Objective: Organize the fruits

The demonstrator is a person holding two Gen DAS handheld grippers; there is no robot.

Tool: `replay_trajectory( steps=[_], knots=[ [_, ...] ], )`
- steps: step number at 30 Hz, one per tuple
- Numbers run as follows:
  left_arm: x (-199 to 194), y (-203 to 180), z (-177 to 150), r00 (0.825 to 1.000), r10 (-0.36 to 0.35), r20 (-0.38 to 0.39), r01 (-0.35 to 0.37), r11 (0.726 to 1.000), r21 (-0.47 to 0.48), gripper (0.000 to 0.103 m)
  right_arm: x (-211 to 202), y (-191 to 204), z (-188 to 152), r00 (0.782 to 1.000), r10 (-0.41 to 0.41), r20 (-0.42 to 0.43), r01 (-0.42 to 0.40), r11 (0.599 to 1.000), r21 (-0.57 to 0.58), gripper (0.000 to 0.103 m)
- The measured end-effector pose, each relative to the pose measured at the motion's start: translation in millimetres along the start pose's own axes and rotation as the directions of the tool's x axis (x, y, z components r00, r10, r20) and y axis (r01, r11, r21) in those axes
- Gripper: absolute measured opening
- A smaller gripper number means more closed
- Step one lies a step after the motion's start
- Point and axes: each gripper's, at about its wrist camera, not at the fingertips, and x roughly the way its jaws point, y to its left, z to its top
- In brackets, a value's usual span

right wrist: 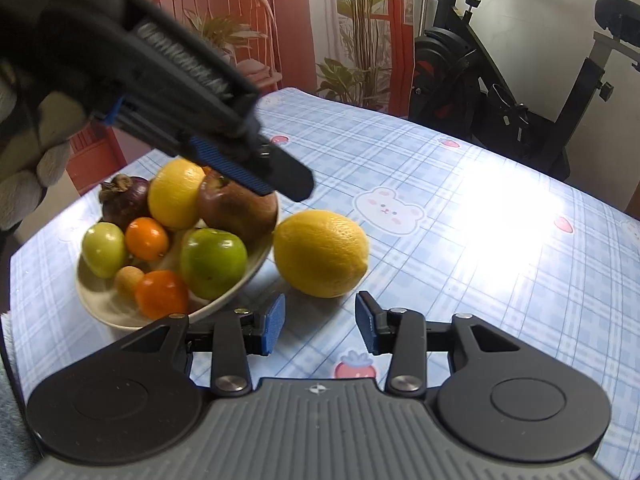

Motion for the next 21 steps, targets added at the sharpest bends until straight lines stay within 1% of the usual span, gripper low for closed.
replay_trajectory(
  steps=[3,5,7,8,10,11,12,16,21],
  knots=[
    [10.9,-0.8,6.1,1.000,0.004,-0.020,-0.003,1.000,0.011,0.032,8.3,-3.5,1.6,1.000,0.002,-0.004,-0.002,1.000,-0.011,0.052],
    [14.7,1.9,7.0,1.000,0.002,-0.031,-0.002,1.000,0.010,0.032,12.7,-5.3,2.4,1.000,0.010,-0.007,-0.010,1.000,-0.012,0.054],
    [19.6,5.4,7.6,0.999,0.000,-0.044,0.000,1.000,0.010,0.034,16.0,-6.2,2.7,1.000,0.016,-0.006,-0.016,1.000,-0.014,0.057],
    [21.8,5.8,7.7,0.999,0.002,-0.048,-0.001,1.000,0.012,0.036,17.6,-6.0,2.8,1.000,0.019,-0.006,-0.019,1.000,-0.016,0.057],
    [26.1,7.7,8.4,0.998,0.003,-0.056,-0.002,1.000,0.017,0.037,20.6,-6.2,3.3,1.000,0.024,-0.005,-0.024,1.000,-0.018,0.058],
    [27.9,7.8,8.6,0.998,0.000,-0.056,0.001,1.000,0.017,0.041,22.2,-6.1,3.7,1.000,0.027,-0.005,-0.027,0.999,-0.017,0.058],
    [28.8,8.1,8.6,0.998,-0.001,-0.058,0.002,1.000,0.017,0.042,23.5,-6.3,3.9,1.000,0.030,-0.004,-0.030,0.999,-0.016,0.058],
    [33.4,9.1,8.6,0.997,-0.027,-0.069,0.028,1.000,0.014,0.042,27.8,-5.6,5.2,0.999,0.032,0.005,-0.032,0.999,-0.014,0.058],
    [34.3,3.7,4.5,0.995,-0.041,-0.086,0.045,0.998,0.047,0.042,24.4,-5.7,3.4,0.999,0.038,0.005,-0.038,0.999,0.006,0.057]
  ],
)
